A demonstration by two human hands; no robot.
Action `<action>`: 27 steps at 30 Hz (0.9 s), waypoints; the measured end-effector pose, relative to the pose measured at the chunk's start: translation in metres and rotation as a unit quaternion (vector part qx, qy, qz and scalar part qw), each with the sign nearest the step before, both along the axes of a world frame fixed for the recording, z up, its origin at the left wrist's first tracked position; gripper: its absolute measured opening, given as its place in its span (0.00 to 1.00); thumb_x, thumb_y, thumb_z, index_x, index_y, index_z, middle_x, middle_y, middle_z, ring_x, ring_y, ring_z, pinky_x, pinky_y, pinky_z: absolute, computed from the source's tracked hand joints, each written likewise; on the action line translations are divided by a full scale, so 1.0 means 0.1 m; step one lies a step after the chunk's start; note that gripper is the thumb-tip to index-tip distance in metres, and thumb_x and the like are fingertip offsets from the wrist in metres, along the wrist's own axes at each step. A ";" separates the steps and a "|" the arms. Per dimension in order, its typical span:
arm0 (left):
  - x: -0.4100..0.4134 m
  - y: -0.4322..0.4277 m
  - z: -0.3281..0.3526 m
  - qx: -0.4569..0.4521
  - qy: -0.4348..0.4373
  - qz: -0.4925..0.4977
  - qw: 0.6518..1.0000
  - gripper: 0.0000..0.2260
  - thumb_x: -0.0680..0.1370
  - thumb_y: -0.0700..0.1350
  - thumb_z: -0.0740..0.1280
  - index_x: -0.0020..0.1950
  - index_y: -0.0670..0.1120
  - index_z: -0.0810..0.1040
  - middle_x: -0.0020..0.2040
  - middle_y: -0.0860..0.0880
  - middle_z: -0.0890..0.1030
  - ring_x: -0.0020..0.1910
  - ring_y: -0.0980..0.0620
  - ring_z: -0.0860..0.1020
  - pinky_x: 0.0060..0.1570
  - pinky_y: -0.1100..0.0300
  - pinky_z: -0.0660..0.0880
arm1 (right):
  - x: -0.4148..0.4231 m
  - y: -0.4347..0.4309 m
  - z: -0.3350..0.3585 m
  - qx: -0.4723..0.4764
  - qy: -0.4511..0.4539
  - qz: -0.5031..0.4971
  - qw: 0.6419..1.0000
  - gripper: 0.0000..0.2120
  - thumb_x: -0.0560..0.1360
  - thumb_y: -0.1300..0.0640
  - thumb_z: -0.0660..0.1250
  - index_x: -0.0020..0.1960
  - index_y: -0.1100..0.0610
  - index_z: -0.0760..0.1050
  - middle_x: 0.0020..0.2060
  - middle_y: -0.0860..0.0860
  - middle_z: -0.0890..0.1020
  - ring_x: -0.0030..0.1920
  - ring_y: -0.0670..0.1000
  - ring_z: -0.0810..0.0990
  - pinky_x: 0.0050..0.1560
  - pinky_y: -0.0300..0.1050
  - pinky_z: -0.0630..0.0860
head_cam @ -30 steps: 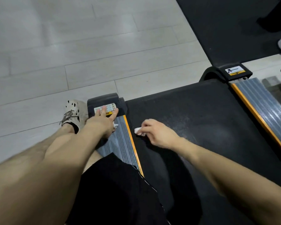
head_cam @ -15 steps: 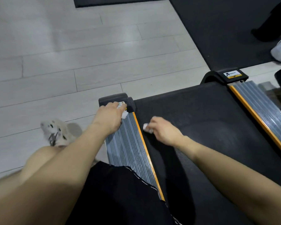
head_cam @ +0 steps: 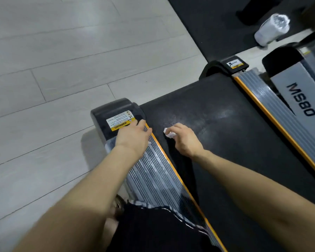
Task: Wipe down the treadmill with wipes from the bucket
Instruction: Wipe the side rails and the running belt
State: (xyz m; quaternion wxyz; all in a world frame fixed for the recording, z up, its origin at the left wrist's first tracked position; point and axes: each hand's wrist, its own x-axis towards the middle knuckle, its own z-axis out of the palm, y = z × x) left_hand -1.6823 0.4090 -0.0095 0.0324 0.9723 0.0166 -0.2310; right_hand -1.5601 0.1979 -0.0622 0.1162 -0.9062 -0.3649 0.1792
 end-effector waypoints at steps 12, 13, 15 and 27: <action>-0.19 -0.19 0.10 -0.038 0.118 0.059 0.990 0.36 0.88 0.52 0.60 0.88 0.52 0.42 0.87 0.40 0.46 0.85 0.39 0.52 0.74 0.45 0.72 | -0.05 0.15 0.21 -0.062 0.068 -0.043 0.995 0.23 0.71 0.74 0.66 0.59 0.53 0.81 0.51 0.45 0.72 0.54 0.56 0.77 0.47 0.47 0.70; -0.23 -0.22 0.10 -0.048 0.130 0.070 0.988 0.36 0.88 0.50 0.60 0.88 0.52 0.39 0.87 0.40 0.40 0.86 0.40 0.45 0.78 0.45 0.67 | -0.07 0.17 0.23 -0.069 0.070 -0.053 0.994 0.23 0.72 0.74 0.67 0.59 0.52 0.81 0.51 0.46 0.72 0.54 0.56 0.78 0.47 0.49 0.74; -0.29 -0.21 0.04 -0.071 0.136 0.083 0.985 0.37 0.88 0.48 0.60 0.87 0.52 0.36 0.86 0.41 0.34 0.86 0.40 0.39 0.83 0.44 0.58 | -0.17 0.13 0.30 -0.086 0.089 -0.079 0.989 0.22 0.73 0.72 0.67 0.59 0.50 0.81 0.52 0.47 0.74 0.54 0.56 0.78 0.51 0.52 0.78; -0.26 -0.15 -0.07 -0.081 0.148 0.098 0.981 0.37 0.88 0.48 0.59 0.87 0.54 0.35 0.86 0.42 0.34 0.86 0.42 0.38 0.84 0.43 0.54 | -1.14 -0.66 0.76 -0.101 0.140 -0.056 0.983 0.17 0.79 0.58 0.62 0.61 0.49 0.84 0.49 0.48 0.75 0.49 0.54 0.78 0.51 0.58 0.80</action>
